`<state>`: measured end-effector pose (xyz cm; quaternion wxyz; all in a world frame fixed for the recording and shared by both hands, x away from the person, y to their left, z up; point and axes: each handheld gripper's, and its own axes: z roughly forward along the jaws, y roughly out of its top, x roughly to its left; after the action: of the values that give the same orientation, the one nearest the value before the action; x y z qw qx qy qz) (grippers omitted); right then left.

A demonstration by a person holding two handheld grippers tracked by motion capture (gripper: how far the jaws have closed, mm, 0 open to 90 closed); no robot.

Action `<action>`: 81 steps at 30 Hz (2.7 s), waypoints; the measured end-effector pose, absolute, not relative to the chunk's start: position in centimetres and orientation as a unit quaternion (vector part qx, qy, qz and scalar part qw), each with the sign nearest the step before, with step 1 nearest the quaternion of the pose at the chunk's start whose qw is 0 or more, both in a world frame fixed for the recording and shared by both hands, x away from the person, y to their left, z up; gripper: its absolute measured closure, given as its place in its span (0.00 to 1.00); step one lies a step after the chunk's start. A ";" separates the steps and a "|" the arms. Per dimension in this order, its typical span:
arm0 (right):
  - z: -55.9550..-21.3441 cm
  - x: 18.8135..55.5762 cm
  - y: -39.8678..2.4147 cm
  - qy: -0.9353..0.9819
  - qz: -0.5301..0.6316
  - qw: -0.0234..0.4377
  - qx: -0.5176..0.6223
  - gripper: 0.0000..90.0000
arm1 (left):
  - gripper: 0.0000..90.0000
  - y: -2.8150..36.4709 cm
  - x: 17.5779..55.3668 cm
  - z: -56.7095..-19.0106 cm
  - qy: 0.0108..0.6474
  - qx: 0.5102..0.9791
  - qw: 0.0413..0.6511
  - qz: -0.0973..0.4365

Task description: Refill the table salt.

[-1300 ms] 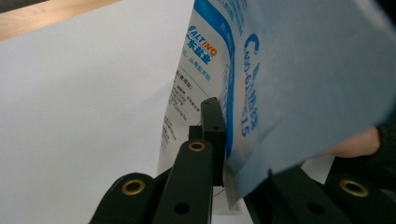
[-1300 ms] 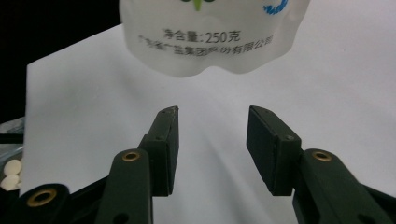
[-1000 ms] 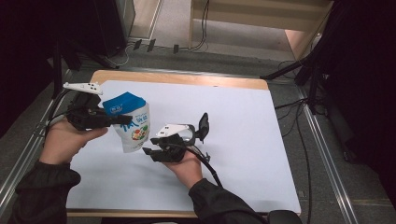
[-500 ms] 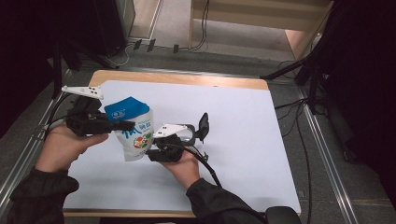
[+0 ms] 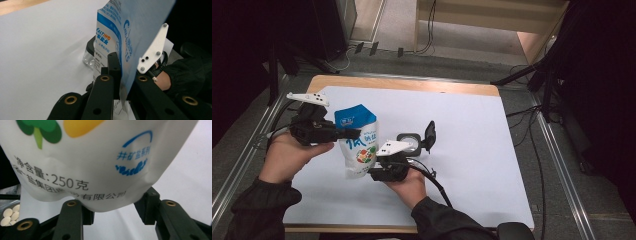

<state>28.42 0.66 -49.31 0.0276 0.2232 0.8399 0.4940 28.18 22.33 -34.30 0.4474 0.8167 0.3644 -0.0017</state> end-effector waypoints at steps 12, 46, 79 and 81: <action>-49.4 27.9 -0.4 0.846 0.491 0.043 0.202 0.64 | 1.00 21.0 29.1 -35.0 0.358 0.818 0.451 -0.006; -50.4 25.1 -1.6 0.826 0.516 0.055 0.220 0.52 | 1.00 16.8 31.2 -36.4 0.342 0.832 0.437 -0.026; -50.8 25.0 -1.8 0.830 0.508 0.002 0.228 0.64 | 1.00 14.1 32.9 -38.7 0.350 0.838 0.415 -0.048; -50.7 25.1 -1.9 0.829 0.511 0.002 0.228 0.62 | 1.00 14.1 33.1 -38.7 0.352 0.837 0.416 -0.052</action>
<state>25.05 -1.85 -50.73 0.0021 0.2279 0.8287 0.5112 33.14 14.10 -38.69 0.4158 0.8369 0.3522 -0.0523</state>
